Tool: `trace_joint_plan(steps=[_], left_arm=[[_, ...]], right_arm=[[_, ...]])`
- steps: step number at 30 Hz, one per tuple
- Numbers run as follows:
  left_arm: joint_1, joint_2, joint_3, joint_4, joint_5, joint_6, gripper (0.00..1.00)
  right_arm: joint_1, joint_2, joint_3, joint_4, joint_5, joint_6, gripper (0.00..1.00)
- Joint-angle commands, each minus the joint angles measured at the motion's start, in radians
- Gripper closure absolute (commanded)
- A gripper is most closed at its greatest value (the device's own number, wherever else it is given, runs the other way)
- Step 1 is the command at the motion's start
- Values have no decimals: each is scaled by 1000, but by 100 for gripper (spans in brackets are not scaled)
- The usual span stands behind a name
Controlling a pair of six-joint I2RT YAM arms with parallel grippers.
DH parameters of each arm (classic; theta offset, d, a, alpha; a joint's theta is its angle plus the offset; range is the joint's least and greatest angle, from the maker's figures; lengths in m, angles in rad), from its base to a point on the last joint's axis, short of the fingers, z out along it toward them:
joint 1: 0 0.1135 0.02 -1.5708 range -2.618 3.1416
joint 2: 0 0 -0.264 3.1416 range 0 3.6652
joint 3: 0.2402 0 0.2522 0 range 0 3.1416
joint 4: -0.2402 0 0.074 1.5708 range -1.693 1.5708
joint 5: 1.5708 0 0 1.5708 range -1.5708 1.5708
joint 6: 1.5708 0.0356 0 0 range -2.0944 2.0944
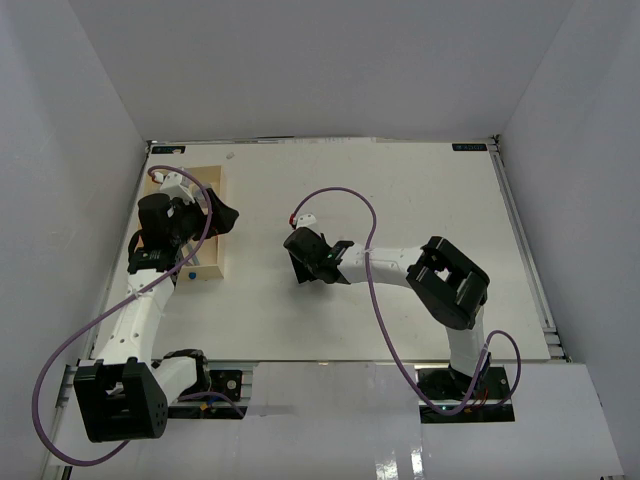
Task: Sort the stationery into containers
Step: Pick up the pen from the center of the board.
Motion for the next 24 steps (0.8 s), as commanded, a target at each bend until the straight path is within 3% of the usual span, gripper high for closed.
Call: trace_joint_plan(steps=[1,5,16,24], left_arm=[[-2,-23,-1,28,37,-8,2],[-2,-25,-9,36,47,-9,2],[-2,-17,-16,45,63,-14,2],[-2,-13,-18,50,78,-20,2]], right_arm=[[2,20,-2,20,62,37,45],[2,31,-25,35,76,46,49],[1,46,-29,64,54,64,46],[-7,74,-31,64,102,90,54]])
